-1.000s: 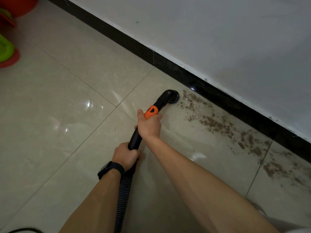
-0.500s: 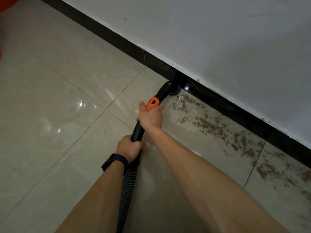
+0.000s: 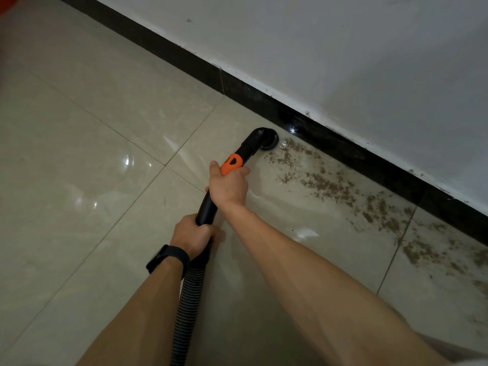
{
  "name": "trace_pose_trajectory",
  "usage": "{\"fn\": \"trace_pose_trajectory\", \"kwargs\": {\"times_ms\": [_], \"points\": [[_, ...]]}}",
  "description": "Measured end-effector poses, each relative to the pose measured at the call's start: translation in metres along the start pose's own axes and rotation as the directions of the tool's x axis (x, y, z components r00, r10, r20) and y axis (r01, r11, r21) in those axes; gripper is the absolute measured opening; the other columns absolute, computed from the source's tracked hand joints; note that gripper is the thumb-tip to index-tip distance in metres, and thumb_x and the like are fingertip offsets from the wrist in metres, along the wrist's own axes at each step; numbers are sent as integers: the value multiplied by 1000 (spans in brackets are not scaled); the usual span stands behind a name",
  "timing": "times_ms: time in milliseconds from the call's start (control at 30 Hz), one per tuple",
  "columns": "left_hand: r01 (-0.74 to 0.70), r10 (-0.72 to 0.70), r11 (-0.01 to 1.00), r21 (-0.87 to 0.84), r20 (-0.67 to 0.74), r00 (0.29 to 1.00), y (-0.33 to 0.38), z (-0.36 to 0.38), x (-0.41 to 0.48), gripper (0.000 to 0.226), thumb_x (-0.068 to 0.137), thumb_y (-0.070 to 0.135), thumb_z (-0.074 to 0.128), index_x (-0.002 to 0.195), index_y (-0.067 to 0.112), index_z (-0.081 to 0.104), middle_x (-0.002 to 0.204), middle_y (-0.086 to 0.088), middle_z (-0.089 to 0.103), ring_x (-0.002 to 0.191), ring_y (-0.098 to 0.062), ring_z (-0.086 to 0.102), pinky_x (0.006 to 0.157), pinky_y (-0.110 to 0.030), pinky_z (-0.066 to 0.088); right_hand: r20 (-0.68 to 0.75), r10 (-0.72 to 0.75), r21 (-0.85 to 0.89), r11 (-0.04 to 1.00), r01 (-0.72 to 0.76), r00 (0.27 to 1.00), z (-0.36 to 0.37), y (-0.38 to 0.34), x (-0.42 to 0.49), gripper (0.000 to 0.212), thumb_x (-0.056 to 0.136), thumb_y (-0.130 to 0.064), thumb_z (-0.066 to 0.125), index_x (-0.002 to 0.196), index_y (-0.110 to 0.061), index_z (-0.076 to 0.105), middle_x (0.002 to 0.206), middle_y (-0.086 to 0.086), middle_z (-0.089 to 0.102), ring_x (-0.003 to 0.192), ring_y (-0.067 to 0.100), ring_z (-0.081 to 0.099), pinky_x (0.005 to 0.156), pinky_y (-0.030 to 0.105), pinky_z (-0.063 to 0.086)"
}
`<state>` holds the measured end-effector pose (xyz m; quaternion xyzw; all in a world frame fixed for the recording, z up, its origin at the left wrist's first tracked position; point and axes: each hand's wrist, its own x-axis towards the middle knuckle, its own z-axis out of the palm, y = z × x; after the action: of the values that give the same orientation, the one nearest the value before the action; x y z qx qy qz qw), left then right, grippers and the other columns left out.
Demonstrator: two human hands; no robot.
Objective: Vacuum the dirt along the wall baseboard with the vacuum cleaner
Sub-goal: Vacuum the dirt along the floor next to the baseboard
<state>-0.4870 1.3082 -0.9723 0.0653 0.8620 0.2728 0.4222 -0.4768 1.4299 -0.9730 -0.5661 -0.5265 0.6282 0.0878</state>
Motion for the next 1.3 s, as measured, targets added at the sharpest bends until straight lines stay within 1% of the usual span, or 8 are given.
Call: {"fn": "trace_pose_trajectory", "kwargs": {"times_ms": [167,533,700,867,967,1067,1167,1300], "points": [[13,-13,1000,21,-2,1000,-20,-16,-17,16,59,19,68,73,10,67,67,-10,71,66,-30,69,67,-43,60,18,30,40,999,-30,999,13,16,-23,48,101,-51,58,123,-15,34,94,9,70,74,22,74,59,30,60],[51,-54,998,49,70,996,-46,-29,-35,15,55,21,68,69,19,66,65,-2,69,60,-20,66,48,-23,46,11,31,65,997,-31,999,21,32,-49,45,100,-49,59,120,-17,35,80,-3,66,50,4,68,43,17,50],[118,-66,984,-135,343,937,-22,-44,-25,31,56,27,73,81,8,74,81,-11,75,75,-25,70,80,-39,57,123,34,-59,998,-27,992,11,28,-44,59,102,-62,44,128,-9,39,96,6,71,82,20,72,71,34,57],[79,70,926,-370,373,925,15,-49,-15,38,90,39,65,113,9,68,99,-11,76,88,-28,74,71,-33,57,278,94,109,986,-129,956,-22,34,-46,65,109,-58,20,122,-12,65,116,9,72,108,23,67,102,41,49],[35,109,921,-388,342,933,31,-44,-12,40,95,39,63,113,3,65,103,-15,73,91,-29,72,79,-39,59,283,39,162,983,-87,958,-32,60,-71,57,105,-59,32,117,-16,66,113,4,76,105,18,70,95,36,54],[-5,138,919,-395,308,942,42,-41,-8,39,93,36,67,116,4,62,103,-14,72,86,-27,72,75,-37,58,435,-17,-1,1000,19,900,-35,91,-104,60,86,-72,55,112,-18,62,98,-2,76,91,17,74,86,39,60],[-5,125,922,-387,285,950,48,-35,-4,37,90,29,70,119,10,57,101,-12,74,79,-26,74,67,-35,59,476,26,5,999,-32,879,-29,111,-124,55,81,-60,74,111,-18,55,83,-1,73,72,20,75,67,33,62],[-34,118,919,-394,192,974,41,-21,1,37,90,35,70,117,19,51,90,-7,71,57,-20,68,53,-31,55,491,77,5,996,-91,868,-17,121,-129,44,82,-38,79,109,-13,55,88,7,75,70,23,75,66,33,61]]}}
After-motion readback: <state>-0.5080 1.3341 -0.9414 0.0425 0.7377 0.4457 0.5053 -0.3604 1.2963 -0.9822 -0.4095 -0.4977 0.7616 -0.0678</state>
